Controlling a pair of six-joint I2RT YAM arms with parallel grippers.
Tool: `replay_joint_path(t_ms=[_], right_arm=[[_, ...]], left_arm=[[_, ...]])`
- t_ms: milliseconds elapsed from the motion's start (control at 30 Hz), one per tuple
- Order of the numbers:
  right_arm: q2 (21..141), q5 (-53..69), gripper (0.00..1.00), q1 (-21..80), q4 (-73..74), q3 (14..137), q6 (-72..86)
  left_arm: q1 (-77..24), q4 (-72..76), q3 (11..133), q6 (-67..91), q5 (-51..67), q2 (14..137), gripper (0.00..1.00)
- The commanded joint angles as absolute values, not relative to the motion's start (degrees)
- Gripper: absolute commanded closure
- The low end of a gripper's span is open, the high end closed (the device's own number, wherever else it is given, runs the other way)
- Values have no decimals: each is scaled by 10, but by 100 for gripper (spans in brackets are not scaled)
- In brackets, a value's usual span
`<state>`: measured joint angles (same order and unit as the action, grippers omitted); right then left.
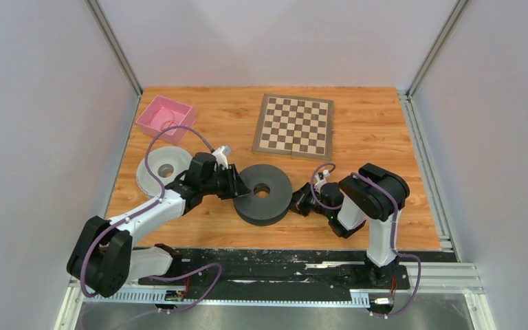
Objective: Wrap the cables
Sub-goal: Move the cable reel to the center of the board.
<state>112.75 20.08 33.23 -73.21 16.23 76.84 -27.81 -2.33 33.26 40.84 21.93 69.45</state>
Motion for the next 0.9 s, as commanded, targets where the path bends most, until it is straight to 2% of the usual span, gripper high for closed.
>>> replay_joint_path(t_ms=[0, 400, 567, 667, 867], right_arm=[[1113, 143, 100, 357, -760, 168, 787], [1077, 111, 92, 362, -706, 179, 780], [1056, 108, 84, 362, -676, 178, 769], [1039, 106, 75, 362, -649, 176, 759], [1000, 106, 72, 351, -613, 160, 743]], left_arm=[[-285, -3, 328, 417, 215, 695, 65], [-289, 9, 328, 420, 214, 684, 65], [-289, 6, 329, 419, 213, 678, 65], [-289, 3, 335, 415, 210, 676, 65], [-289, -18, 351, 409, 207, 672, 65]])
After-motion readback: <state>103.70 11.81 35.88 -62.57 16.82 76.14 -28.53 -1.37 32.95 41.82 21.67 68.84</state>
